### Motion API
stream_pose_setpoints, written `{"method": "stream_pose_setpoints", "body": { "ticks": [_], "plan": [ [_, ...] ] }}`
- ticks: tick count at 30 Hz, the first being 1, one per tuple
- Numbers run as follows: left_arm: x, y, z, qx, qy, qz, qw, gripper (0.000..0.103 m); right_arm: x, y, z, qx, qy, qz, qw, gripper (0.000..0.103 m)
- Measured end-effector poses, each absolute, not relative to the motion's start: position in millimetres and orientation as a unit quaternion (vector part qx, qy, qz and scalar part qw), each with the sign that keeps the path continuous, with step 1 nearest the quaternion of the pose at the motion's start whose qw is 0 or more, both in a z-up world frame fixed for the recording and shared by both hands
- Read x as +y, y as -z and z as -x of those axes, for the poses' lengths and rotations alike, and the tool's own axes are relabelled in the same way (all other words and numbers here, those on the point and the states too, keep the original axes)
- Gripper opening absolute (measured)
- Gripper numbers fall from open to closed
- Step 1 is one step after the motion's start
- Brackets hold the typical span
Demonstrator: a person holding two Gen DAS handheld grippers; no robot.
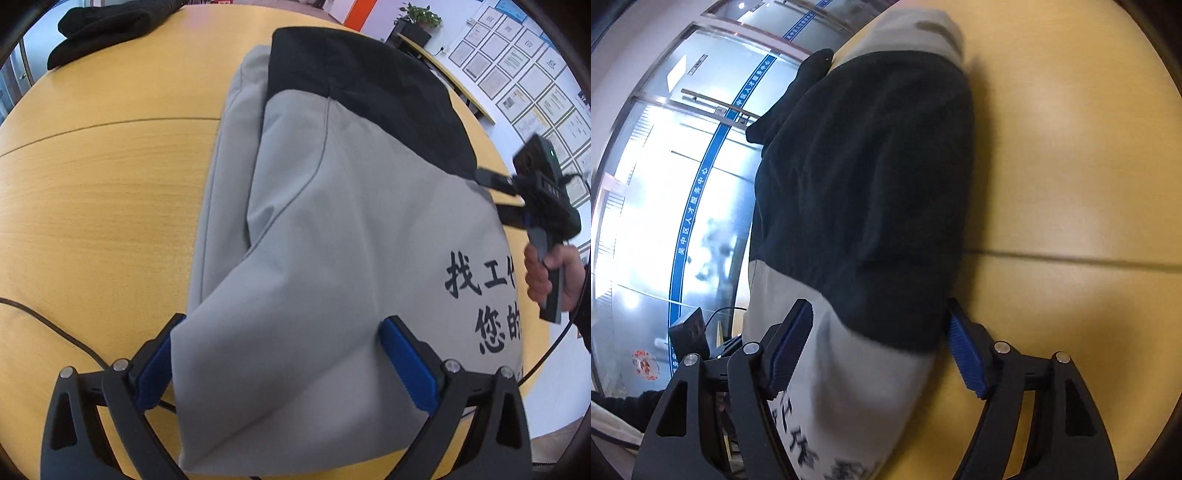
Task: Fold clothes
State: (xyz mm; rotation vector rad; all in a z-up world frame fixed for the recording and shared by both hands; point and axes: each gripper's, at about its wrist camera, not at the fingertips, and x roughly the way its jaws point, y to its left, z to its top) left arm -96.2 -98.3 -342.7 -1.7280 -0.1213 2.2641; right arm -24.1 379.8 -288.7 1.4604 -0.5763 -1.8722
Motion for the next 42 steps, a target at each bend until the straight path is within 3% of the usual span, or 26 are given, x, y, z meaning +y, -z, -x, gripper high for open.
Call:
{"method": "stream_pose_setpoints", "body": {
  "ticks": [2, 4, 7, 9, 12, 15, 21, 30, 36, 38, 42],
  "plan": [
    [-95.4, 342.8, 96.6, -0.054, -0.770, 0.618, 0.148, 0.103, 372.9, 286.2, 23.6, -0.191, 0.725, -0.568, 0.339, 0.051],
    [-92.2, 342.9, 97.1, -0.066, -0.754, 0.636, 0.151, 0.100, 379.0, 280.0, 16.6, -0.185, 0.728, -0.568, 0.335, 0.042],
    [-100.5, 339.8, 95.7, -0.087, -0.745, 0.650, 0.120, 0.071, 387.1, 267.3, 0.1, -0.195, 0.761, -0.547, 0.289, 0.033],
    [-116.1, 337.2, 90.1, -0.129, -0.741, 0.648, 0.119, 0.041, 382.7, 259.9, -7.7, -0.208, 0.778, -0.532, 0.262, 0.027],
    [-123.9, 323.9, 78.4, -0.137, -0.743, 0.642, 0.131, 0.021, 370.4, 237.8, -24.2, -0.177, 0.797, -0.519, 0.253, 0.025],
    [-133.9, 299.5, 66.2, -0.161, -0.749, 0.624, 0.153, 0.011, 350.0, 214.8, -38.5, -0.147, 0.816, -0.498, 0.255, 0.022],
    [-168.1, 237.0, 66.1, -0.158, -0.781, 0.579, 0.173, 0.009, 304.3, 157.6, -42.9, -0.123, 0.845, -0.448, 0.266, 0.020],
    [-330.5, 164.9, 165.7, -0.155, -0.828, 0.512, 0.167, 0.009, 141.6, 123.5, 47.1, -0.145, 0.858, -0.396, 0.294, 0.019],
    [-433.4, 177.3, 256.8, -0.200, -0.830, 0.496, 0.159, 0.009, 31.5, 122.4, 119.0, -0.133, 0.863, -0.380, 0.305, 0.018],
    [-431.0, 200.9, 301.6, -0.222, -0.828, 0.491, 0.157, 0.009, -0.6, 117.4, 134.0, -0.118, 0.862, -0.378, 0.316, 0.018],
    [-482.3, 231.5, 308.2, -0.263, -0.822, 0.475, 0.169, 0.010, -43.9, 101.8, 145.6, -0.093, 0.857, -0.375, 0.342, 0.018]
  ]
}}
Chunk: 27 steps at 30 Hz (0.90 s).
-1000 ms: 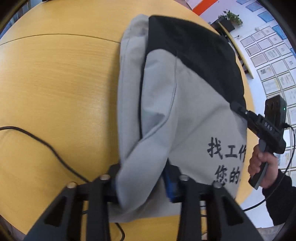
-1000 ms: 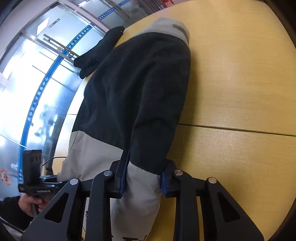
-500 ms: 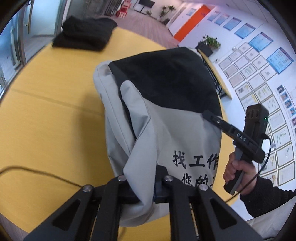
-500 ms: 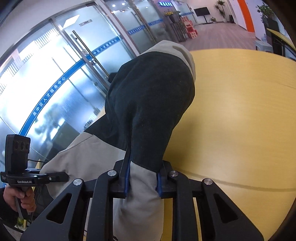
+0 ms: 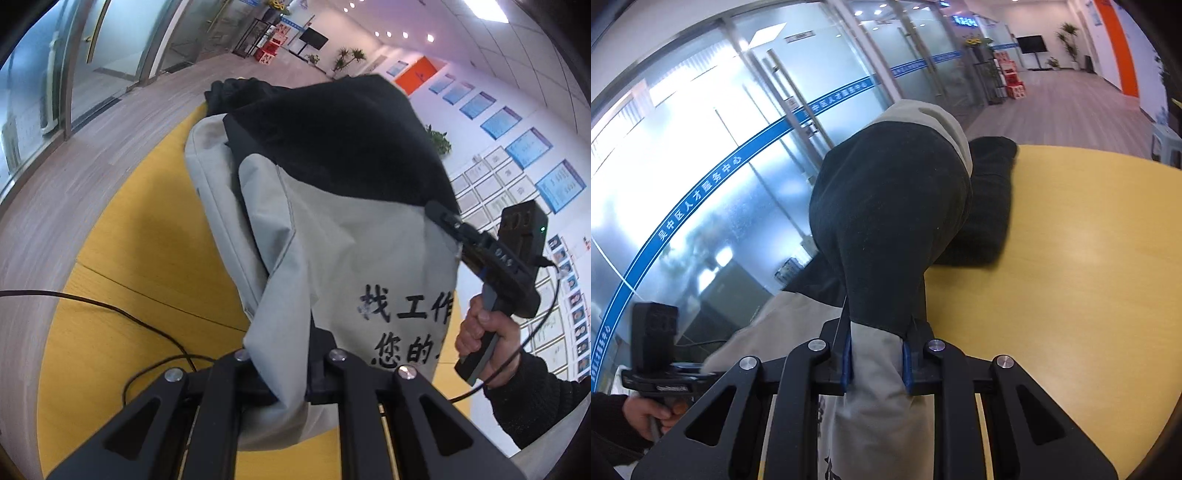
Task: Fold clothes
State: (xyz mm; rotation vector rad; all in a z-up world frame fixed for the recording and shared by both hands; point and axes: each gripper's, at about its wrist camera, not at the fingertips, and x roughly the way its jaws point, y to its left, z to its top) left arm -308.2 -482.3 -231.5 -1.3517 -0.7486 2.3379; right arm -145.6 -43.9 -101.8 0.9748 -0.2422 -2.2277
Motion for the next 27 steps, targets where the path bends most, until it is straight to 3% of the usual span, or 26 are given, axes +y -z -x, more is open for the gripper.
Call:
{"method": "stream_pose_setpoints", "body": {
  "ticks": [7, 9, 14, 20, 24, 27],
  "plan": [
    [-500.1, 271.4, 300.6, -0.336, -0.816, 0.437, 0.176, 0.013, -136.7, 53.9, 158.7, -0.055, 0.845, -0.349, 0.402, 0.017],
    [-507.8, 274.5, 293.2, -0.354, -0.817, 0.421, 0.173, 0.022, -161.2, 42.0, 156.9, -0.056, 0.836, -0.342, 0.426, 0.017],
    [-541.4, 264.7, 293.1, -0.368, -0.833, 0.384, 0.153, 0.026, -186.8, 20.7, 142.1, -0.094, 0.814, -0.323, 0.474, 0.017],
    [-550.0, 241.5, 314.8, -0.290, -0.870, 0.386, 0.102, 0.032, -152.7, 42.7, 178.0, -0.177, 0.819, -0.334, 0.433, 0.015],
    [-527.4, 272.8, 349.9, -0.215, -0.860, 0.449, 0.111, 0.034, -108.1, 98.9, 214.7, -0.199, 0.827, -0.377, 0.367, 0.014],
    [-495.5, 306.4, 389.9, -0.167, -0.839, 0.502, 0.130, 0.034, -78.4, 150.3, 239.3, -0.165, 0.838, -0.423, 0.303, 0.014]
  ]
}}
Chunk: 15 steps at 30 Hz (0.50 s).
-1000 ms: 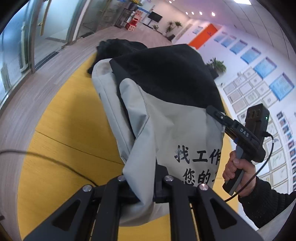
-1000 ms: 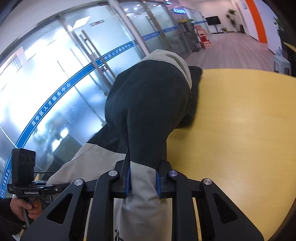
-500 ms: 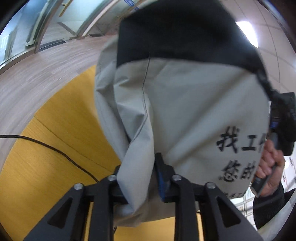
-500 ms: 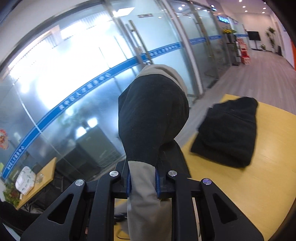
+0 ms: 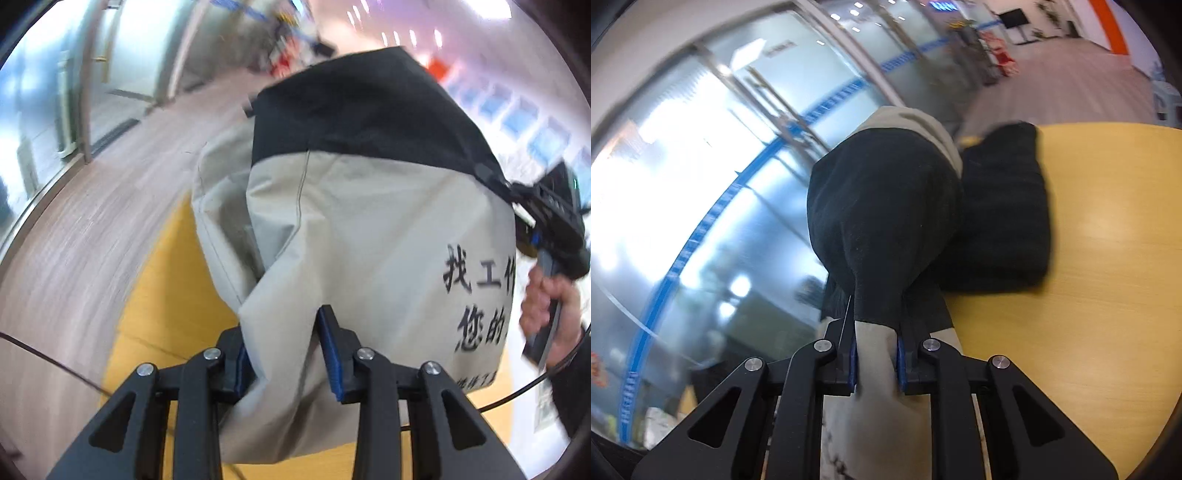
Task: Fold clothes
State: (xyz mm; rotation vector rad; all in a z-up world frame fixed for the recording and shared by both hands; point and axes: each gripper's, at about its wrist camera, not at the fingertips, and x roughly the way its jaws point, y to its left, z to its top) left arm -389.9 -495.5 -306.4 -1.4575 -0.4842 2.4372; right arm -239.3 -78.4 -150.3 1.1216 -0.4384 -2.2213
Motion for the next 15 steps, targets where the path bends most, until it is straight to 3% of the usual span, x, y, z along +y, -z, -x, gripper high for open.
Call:
{"method": "stream_pose_setpoints", "body": {
  "ticks": [2, 6, 15],
  "plan": [
    [-470.7, 326.3, 407.2, -0.153, -0.828, 0.521, 0.141, 0.035, -52.3, 184.7, 249.5, -0.156, 0.835, -0.457, 0.265, 0.014],
    [-435.1, 339.9, 420.7, -0.147, -0.832, 0.514, 0.151, 0.049, -12.7, 209.0, 249.3, -0.129, 0.834, -0.480, 0.239, 0.015],
    [-412.9, 346.6, 419.6, -0.158, -0.830, 0.501, 0.185, 0.052, 20.9, 216.0, 245.6, -0.149, 0.828, -0.481, 0.245, 0.017]
  ]
}}
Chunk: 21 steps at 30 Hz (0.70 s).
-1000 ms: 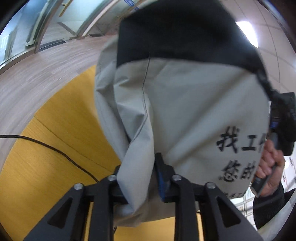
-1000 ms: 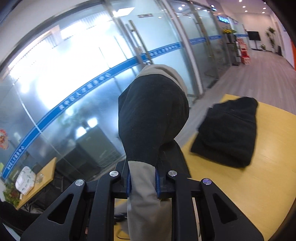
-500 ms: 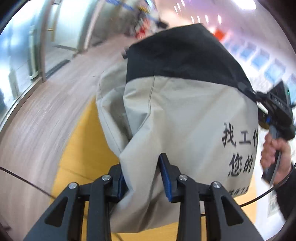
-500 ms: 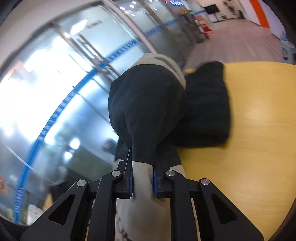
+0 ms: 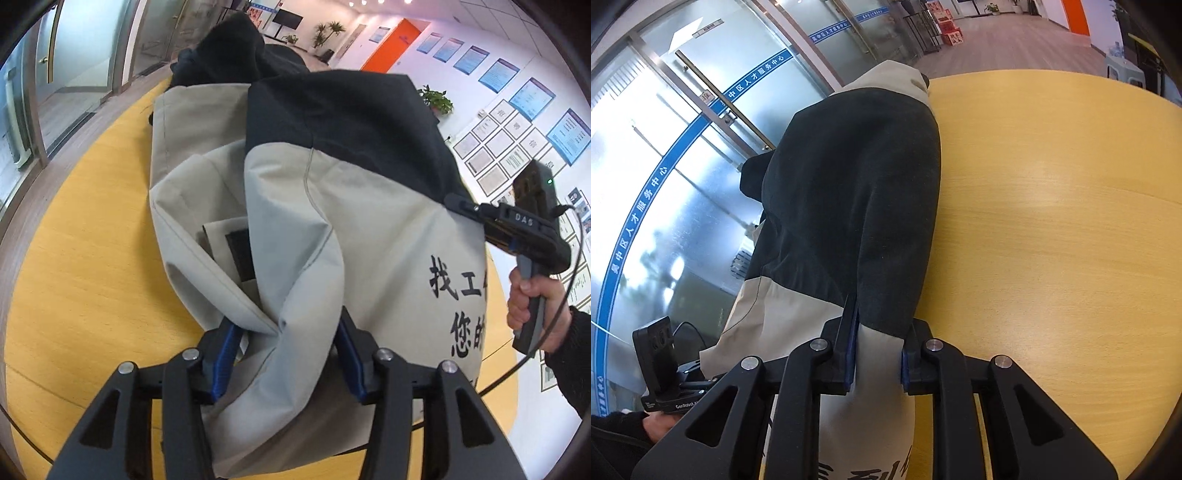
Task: Fold clothes
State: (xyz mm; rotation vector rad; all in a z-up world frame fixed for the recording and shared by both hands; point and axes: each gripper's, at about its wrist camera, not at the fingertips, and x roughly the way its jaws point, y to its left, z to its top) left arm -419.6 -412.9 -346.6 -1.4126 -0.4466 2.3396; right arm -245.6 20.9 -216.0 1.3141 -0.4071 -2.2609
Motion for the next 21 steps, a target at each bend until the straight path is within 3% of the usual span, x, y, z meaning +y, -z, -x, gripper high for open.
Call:
{"method": "stream_pose_setpoints", "body": {
  "ticks": [7, 11, 15, 18, 21],
  "plan": [
    [-431.5, 337.8, 395.8, -0.151, -0.840, 0.481, 0.199, 0.052, 27.2, 222.3, 257.0, -0.170, 0.817, -0.488, 0.257, 0.024],
    [-444.9, 290.3, 374.3, -0.161, -0.853, 0.460, 0.187, 0.052, 30.9, 223.2, 252.1, -0.155, 0.820, -0.489, 0.255, 0.040],
    [-475.4, 239.0, 321.8, -0.159, -0.875, 0.433, 0.148, 0.052, 34.3, 217.4, 238.9, -0.152, 0.818, -0.486, 0.268, 0.078],
    [-496.9, 225.8, 300.4, -0.150, -0.881, 0.432, 0.122, 0.058, 35.8, 230.6, 229.0, -0.175, 0.791, -0.515, 0.281, 0.086],
    [-511.2, 230.8, 284.7, -0.138, -0.874, 0.453, 0.110, 0.059, 35.3, 253.7, 217.5, -0.185, 0.766, -0.549, 0.280, 0.086]
  ]
}}
